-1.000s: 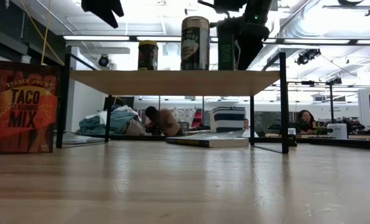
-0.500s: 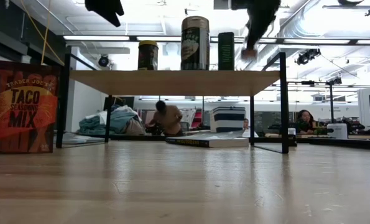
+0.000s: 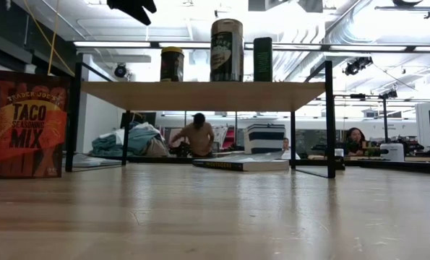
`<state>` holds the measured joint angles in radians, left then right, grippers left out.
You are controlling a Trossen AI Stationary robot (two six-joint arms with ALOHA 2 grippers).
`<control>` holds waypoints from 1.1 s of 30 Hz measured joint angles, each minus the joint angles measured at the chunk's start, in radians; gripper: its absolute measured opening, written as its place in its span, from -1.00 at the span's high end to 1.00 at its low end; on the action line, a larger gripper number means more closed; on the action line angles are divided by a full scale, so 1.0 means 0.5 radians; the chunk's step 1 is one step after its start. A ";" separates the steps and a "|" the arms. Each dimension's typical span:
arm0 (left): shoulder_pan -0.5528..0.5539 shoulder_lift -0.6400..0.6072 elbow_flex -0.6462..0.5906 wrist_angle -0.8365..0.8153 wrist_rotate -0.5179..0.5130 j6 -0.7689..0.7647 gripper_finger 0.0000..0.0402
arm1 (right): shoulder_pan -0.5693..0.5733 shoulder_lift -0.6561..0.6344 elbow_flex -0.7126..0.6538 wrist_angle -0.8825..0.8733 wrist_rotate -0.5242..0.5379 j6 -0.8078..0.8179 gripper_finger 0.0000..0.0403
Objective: Shelf spices
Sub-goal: Remove the brown seasoning bottle from the shelf
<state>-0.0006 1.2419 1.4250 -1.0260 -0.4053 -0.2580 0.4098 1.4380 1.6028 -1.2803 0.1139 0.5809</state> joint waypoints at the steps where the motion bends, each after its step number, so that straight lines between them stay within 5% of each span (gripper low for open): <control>1: 0.000 0.000 0.000 0.000 0.000 -0.003 -0.33 | 0.093 0.000 -0.107 0.064 0.042 0.141 0.18; 5: 0.000 0.000 0.000 0.000 0.001 -0.002 -0.33 | 0.345 0.001 -0.567 0.424 0.100 0.578 0.18; 11: 0.001 0.000 0.000 0.000 0.002 -0.002 -0.33 | 0.296 0.004 -1.180 0.713 0.121 1.110 0.18; 18: 0.000 0.000 0.000 -0.001 0.004 -0.001 -0.33 | 0.166 0.004 -1.479 0.826 -0.102 1.027 0.18; 25: 0.000 0.000 0.000 -0.002 0.003 -0.001 -0.33 | 0.148 0.003 -1.536 0.948 -0.026 0.973 0.17; 33: 0.000 0.000 0.000 -0.002 -0.001 -0.001 -0.33 | 0.121 0.003 -1.537 0.916 -0.009 0.815 -0.61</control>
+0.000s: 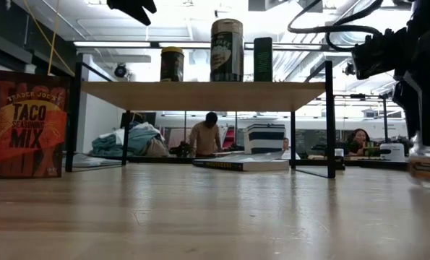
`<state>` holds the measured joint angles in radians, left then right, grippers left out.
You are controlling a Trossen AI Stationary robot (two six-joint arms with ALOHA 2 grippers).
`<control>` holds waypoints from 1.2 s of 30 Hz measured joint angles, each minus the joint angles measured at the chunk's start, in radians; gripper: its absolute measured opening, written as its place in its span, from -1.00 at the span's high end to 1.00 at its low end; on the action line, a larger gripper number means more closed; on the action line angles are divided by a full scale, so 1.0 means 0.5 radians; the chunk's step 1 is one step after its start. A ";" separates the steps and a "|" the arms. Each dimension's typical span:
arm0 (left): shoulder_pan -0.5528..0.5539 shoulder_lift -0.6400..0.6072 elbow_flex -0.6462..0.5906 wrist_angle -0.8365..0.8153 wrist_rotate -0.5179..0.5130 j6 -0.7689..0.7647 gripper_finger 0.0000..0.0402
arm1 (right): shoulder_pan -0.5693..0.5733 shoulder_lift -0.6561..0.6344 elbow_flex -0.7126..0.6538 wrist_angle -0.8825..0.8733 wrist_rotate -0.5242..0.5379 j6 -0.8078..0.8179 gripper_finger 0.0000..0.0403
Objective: Shelf spices
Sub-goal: Remove the brown seasoning bottle from the shelf, then remove the yellow seasoning bottle from the shelf
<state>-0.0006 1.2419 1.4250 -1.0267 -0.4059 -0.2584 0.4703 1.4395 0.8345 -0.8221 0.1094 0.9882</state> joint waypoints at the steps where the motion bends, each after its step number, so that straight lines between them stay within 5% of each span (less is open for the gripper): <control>1: 0.000 0.000 0.000 0.000 0.000 0.000 -0.33 | -0.003 0.000 0.000 -0.007 -0.018 -0.006 -0.67; 11: -0.001 0.001 0.124 0.010 0.048 0.055 -0.33 | -0.023 -0.134 0.186 -0.383 -0.216 -0.367 -0.80; 16: 0.000 0.002 0.267 0.016 0.022 0.273 -0.33 | -0.057 -0.302 0.452 -0.754 0.040 -0.405 -0.80; 24: 0.084 0.092 0.294 0.095 -0.002 0.657 -0.33 | -0.173 -0.411 0.778 -0.787 0.536 -0.180 -0.81; 36: 0.541 0.349 0.294 0.107 0.583 0.826 -0.33 | -0.225 -0.410 0.874 -0.745 0.596 -0.317 -0.81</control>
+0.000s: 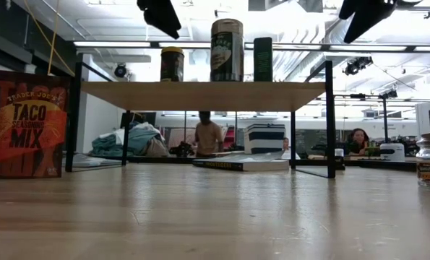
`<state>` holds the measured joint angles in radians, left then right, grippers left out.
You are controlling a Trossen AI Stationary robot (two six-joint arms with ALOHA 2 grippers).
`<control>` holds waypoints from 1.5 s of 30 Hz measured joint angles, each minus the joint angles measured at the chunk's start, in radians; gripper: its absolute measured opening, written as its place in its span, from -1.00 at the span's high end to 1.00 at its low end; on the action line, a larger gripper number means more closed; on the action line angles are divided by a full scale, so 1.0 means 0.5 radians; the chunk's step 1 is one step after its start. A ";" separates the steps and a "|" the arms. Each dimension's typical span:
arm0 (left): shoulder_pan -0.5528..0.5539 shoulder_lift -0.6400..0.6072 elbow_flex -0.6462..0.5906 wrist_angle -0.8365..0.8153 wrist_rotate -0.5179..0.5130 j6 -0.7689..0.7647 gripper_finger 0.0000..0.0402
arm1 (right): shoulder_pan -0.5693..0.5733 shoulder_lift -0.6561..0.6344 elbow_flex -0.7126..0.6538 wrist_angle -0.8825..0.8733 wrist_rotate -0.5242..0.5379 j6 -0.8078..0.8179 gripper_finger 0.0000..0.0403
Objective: Shelf spices
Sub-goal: Remove the yellow seasoning bottle from the shelf
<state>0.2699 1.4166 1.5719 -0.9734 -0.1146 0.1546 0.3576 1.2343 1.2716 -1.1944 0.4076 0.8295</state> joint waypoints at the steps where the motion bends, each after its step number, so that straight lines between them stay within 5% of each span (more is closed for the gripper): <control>1: 0.022 0.000 0.001 -0.005 0.021 0.022 -0.33 | 0.000 0.000 0.000 0.001 0.000 0.000 -0.81; 20: 0.247 0.068 0.002 -0.076 0.312 0.062 -0.33 | 0.000 0.002 0.000 0.063 0.016 0.003 -0.81; 45: 0.259 0.319 -0.001 -0.193 0.359 0.064 -0.33 | 0.000 0.002 -0.001 0.136 0.103 0.001 -0.81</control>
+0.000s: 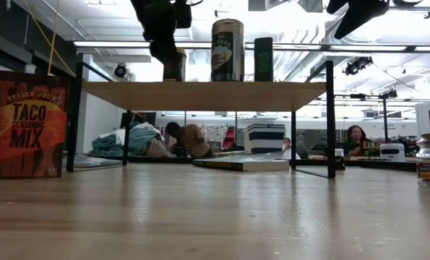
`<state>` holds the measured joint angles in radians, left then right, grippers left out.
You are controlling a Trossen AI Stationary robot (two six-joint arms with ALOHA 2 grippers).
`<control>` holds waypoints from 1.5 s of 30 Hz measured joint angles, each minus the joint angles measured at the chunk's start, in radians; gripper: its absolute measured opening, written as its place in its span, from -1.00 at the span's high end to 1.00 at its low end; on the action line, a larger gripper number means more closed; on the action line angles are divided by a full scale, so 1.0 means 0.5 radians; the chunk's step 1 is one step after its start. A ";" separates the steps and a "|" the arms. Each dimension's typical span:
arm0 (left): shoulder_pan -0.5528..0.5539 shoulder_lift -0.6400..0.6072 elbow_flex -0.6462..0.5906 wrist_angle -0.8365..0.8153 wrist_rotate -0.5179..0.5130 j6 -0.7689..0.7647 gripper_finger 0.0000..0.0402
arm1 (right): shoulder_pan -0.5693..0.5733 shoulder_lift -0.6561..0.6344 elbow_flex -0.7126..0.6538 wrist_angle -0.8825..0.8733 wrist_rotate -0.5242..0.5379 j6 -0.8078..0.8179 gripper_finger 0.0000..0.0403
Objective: Shelf spices
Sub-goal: Remove the yellow seasoning bottle from the shelf
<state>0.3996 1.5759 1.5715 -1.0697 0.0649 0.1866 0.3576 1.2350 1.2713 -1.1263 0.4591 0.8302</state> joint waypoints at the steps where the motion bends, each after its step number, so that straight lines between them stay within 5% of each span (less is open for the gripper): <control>1: -0.001 0.005 0.000 0.009 0.003 -0.003 -0.33 | 0.000 0.000 0.000 0.001 0.000 0.002 -0.81; 14: -0.072 -0.081 0.000 -0.018 -0.020 -0.005 -0.07 | 0.000 0.004 -0.001 0.020 0.004 -0.001 -0.81; 19: -0.216 -0.302 0.074 -0.034 0.194 -0.238 -0.07 | 0.000 0.004 -0.001 0.024 0.007 -0.001 -0.81; 24: -0.725 -0.496 0.210 -0.314 0.217 -0.530 -0.07 | 0.000 0.004 -0.001 0.042 0.007 -0.001 -0.81; 28: -1.353 -0.517 0.127 -0.485 -0.039 -0.934 -0.07 | 0.000 0.004 -0.001 0.076 0.013 -0.002 -0.81; 33: -2.013 -0.490 -0.217 -0.124 -0.553 -1.308 -0.07 | 0.000 0.004 -0.002 0.091 0.021 -0.002 -0.81; 36: -2.178 -0.413 -0.485 0.005 -0.767 -1.446 -0.07 | 0.001 0.004 -0.002 0.091 0.021 -0.002 -0.81; 45: -2.206 -0.102 -0.967 0.406 -0.782 -1.465 -0.07 | 0.000 0.004 -0.002 0.090 -0.015 -0.003 -0.81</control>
<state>-0.7037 1.5247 1.0880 -0.8668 -0.3262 -0.5457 0.3579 1.2369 1.2705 -1.0813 0.4516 0.8288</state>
